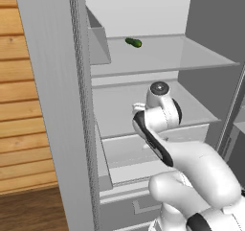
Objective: Take the strawberry from the fridge and place it on top of the pancake, located on the dining counter.
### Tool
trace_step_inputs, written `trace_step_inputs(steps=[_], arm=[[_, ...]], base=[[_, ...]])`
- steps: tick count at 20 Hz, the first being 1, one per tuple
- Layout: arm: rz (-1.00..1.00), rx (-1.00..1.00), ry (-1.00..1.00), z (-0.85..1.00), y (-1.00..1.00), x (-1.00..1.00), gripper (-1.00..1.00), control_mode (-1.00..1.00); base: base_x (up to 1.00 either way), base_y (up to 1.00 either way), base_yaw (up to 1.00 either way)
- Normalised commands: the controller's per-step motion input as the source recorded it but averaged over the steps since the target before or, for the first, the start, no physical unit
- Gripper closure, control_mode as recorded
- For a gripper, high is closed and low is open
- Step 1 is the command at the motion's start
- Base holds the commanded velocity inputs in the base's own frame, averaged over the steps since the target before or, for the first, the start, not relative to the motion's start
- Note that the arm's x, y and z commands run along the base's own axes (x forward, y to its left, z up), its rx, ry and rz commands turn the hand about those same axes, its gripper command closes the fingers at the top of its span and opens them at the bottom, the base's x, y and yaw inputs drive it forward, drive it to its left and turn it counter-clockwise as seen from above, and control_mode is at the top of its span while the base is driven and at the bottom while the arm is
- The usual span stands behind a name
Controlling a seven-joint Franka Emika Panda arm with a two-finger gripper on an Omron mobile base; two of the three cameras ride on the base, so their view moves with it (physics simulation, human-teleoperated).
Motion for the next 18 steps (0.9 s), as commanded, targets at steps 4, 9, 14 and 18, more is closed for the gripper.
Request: trace_step_inputs(steps=[4,9,14,18], arm=[[0.24,0.15,0.05,0.84,-0.09,-0.99,1.00,-1.00],[0.24,0.07,0.21,1.00,0.00,-0.89,1.00,-1.00],[0.24,0.00,0.11,0.67,-0.03,-1.00,1.00,-1.00],[0.25,-0.19,0.00,-0.01,-0.18,-0.88,1.00,-1.00]], base=[[0.00,0.00,0.00],[0.00,0.00,0.00],[0.00,0.00,0.00],[0.00,0.00,0.00]])
